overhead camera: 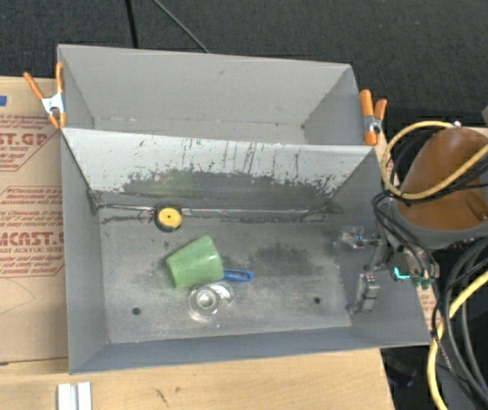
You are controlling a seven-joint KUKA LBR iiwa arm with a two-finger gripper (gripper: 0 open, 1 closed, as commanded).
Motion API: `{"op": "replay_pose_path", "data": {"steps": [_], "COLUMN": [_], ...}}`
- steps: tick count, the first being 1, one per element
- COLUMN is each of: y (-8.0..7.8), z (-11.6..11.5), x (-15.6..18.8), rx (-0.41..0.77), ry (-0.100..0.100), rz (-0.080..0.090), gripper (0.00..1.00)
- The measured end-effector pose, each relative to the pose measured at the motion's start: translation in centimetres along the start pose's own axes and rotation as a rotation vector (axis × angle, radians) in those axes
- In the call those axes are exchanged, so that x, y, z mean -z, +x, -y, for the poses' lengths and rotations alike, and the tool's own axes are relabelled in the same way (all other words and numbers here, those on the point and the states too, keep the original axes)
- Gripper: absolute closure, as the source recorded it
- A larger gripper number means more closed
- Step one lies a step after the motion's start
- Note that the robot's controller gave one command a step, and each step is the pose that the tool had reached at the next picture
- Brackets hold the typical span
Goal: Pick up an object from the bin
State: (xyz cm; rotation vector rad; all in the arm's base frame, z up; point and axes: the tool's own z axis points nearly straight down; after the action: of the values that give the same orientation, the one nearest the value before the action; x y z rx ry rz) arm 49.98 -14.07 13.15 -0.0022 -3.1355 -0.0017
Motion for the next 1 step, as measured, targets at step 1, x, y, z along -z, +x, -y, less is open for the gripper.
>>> {"op": "replay_pose_path", "data": {"steps": [1], "y": [-3.92], "z": [-0.04], "x": [-6.54], "rx": [0.053], "ry": [0.001], "rz": [0.006], "gripper": [0.0]}}
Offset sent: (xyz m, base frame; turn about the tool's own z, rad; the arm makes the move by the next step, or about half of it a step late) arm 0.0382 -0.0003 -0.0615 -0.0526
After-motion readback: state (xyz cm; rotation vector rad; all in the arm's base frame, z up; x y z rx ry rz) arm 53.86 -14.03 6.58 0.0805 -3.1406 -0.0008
